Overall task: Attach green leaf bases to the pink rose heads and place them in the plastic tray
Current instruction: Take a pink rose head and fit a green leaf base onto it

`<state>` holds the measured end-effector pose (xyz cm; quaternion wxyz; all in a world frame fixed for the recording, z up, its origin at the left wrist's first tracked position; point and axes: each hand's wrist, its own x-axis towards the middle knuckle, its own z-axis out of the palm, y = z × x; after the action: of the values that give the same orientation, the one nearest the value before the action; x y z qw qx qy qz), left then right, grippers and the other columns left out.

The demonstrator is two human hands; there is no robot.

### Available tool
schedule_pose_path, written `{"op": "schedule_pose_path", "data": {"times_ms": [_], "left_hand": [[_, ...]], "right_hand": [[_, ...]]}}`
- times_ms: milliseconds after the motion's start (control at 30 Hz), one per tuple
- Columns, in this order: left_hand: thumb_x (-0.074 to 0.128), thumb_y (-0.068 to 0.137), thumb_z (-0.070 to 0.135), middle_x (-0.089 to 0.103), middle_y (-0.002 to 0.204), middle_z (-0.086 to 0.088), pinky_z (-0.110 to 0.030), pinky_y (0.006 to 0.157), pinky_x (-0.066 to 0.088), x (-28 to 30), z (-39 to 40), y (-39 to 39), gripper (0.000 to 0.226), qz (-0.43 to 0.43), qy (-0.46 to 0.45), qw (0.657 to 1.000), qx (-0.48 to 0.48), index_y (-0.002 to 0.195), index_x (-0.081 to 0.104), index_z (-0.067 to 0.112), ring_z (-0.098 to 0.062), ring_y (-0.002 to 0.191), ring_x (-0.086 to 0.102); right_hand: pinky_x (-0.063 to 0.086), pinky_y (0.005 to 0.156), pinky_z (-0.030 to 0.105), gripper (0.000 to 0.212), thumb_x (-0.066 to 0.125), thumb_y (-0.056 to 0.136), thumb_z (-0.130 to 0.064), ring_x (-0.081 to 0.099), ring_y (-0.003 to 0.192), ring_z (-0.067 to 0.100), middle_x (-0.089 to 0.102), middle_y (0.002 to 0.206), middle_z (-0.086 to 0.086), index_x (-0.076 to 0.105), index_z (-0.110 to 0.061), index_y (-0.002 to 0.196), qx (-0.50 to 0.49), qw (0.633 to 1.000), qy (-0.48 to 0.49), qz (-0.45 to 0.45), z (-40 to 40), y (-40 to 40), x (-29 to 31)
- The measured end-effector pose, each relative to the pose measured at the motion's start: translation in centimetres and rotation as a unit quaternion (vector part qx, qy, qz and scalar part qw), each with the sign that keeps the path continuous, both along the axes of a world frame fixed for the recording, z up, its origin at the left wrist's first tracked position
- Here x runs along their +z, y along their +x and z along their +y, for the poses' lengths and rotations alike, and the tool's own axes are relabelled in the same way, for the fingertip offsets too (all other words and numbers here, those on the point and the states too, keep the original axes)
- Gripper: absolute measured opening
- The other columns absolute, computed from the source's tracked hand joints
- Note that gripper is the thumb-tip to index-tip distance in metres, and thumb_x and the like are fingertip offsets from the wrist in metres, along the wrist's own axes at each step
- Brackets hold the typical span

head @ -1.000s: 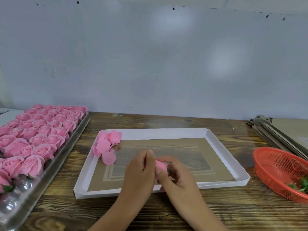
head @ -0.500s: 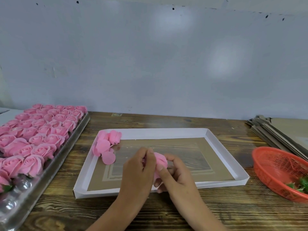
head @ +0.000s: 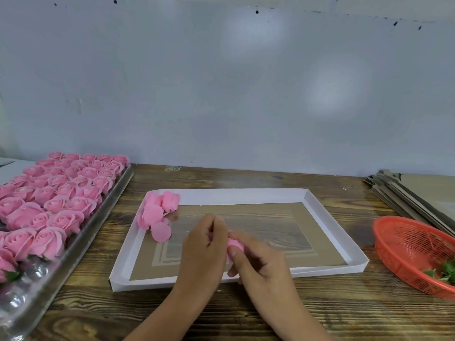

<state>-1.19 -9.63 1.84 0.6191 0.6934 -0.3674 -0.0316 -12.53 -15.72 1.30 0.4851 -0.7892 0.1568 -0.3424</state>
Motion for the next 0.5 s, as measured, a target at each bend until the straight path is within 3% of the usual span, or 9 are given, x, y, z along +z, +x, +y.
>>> {"op": "schedule_pose_path", "data": {"times_ms": [167,233,300,367,500], "left_hand": [[0.044,0.098,0.024,0.048,0.055,0.016,-0.011,0.051,0.039,-0.4,-0.1,0.6,0.036,0.025,-0.003,1.0,0.016,0.063,0.046,0.02,0.0,0.054,0.045],[0.044,0.098,0.023,0.044,0.054,0.015,-0.013,0.047,0.036,-0.6,-0.1,0.9,0.038,0.043,-0.004,0.999,0.026,0.061,0.042,0.019,-0.001,0.051,0.042],[0.044,0.099,0.023,0.043,0.054,0.016,-0.012,0.044,0.035,-0.7,0.0,1.1,0.039,0.058,-0.001,0.998,0.029,0.06,0.041,0.018,0.001,0.051,0.043],[0.043,0.099,0.024,0.041,0.053,0.016,-0.011,0.043,0.033,-0.8,0.1,1.2,0.04,0.065,-0.006,0.997,0.029,0.059,0.04,0.02,0.001,0.049,0.041],[0.042,0.096,0.028,0.044,0.055,0.017,-0.012,0.045,0.036,-0.8,0.1,1.2,0.036,0.055,-0.008,0.998,0.027,0.061,0.043,0.018,0.001,0.052,0.044]], "right_hand": [[0.054,0.064,0.025,0.037,0.063,0.095,-0.028,0.067,0.071,0.021,0.073,0.085,-0.002,0.058,-0.057,0.117,0.007,0.999,0.03,0.023,-0.3,-0.5,0.0],[0.055,0.067,0.024,0.032,0.058,0.095,-0.035,0.066,0.071,0.016,0.073,0.087,-0.006,0.055,-0.058,0.117,-0.042,0.999,0.005,0.003,-1.0,-1.2,1.0],[0.054,0.064,0.022,0.022,0.053,0.094,-0.036,0.066,0.07,0.011,0.073,0.087,-0.008,0.062,-0.046,0.111,-0.132,0.99,0.007,-0.054,-2.5,-2.6,2.8],[0.056,0.067,0.028,0.022,0.055,0.096,-0.016,0.068,0.072,0.012,0.074,0.084,-0.006,0.067,-0.034,0.101,-0.239,0.969,0.01,-0.062,-5.0,-5.1,4.4],[0.05,0.09,0.046,0.026,0.055,0.09,-0.013,0.062,0.092,0.023,0.069,0.102,-0.001,0.069,-0.023,0.11,-0.427,0.889,-0.048,0.158,-12.4,-11.9,5.1]]}}
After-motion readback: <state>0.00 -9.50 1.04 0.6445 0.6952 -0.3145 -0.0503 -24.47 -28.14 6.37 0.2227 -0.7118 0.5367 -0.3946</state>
